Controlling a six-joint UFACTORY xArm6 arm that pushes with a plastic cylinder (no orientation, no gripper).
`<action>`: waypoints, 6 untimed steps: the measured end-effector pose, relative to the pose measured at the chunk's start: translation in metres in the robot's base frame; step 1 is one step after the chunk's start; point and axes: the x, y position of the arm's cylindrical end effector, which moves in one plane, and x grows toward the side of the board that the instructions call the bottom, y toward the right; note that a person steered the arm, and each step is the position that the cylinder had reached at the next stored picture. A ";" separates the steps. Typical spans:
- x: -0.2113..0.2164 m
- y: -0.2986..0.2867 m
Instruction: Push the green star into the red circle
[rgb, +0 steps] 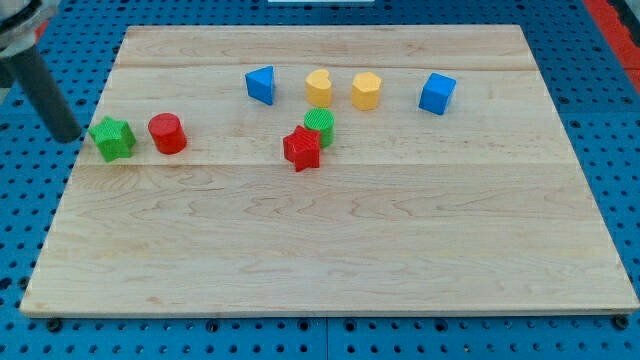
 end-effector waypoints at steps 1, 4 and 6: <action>0.000 0.013; -0.021 0.015; -0.004 0.073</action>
